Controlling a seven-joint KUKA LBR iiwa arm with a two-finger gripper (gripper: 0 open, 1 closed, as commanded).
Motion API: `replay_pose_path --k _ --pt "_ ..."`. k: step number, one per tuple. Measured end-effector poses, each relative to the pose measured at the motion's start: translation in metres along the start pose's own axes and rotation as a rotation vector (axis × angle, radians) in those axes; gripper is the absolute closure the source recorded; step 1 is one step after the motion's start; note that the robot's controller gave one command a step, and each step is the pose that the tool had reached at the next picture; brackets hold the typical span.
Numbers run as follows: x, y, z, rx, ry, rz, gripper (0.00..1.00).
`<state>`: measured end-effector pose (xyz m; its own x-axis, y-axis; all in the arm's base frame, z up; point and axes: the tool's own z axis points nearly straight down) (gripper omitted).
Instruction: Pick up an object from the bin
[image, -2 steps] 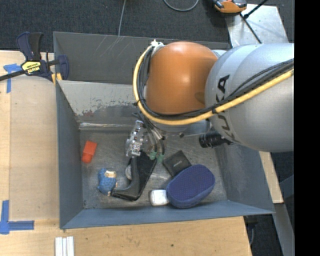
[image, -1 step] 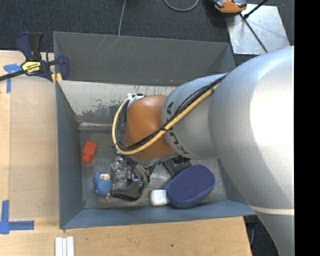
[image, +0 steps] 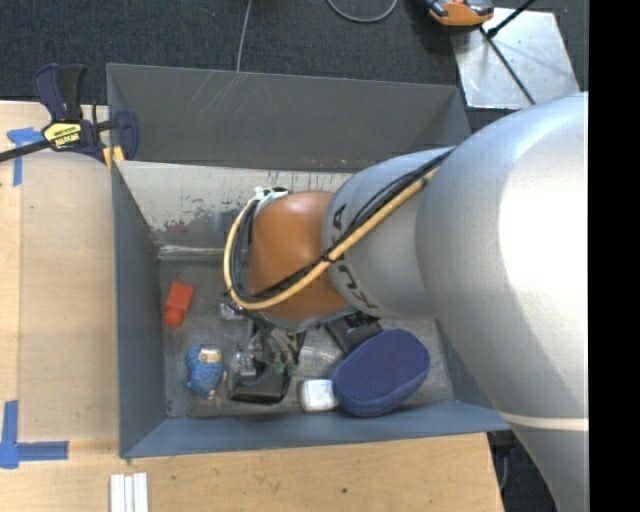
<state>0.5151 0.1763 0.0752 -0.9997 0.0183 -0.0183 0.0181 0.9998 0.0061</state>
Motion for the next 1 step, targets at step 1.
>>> replay_pose_path --k 1 --pt "0.0139 0.0391 0.0006 0.004 0.004 -0.002 0.00"
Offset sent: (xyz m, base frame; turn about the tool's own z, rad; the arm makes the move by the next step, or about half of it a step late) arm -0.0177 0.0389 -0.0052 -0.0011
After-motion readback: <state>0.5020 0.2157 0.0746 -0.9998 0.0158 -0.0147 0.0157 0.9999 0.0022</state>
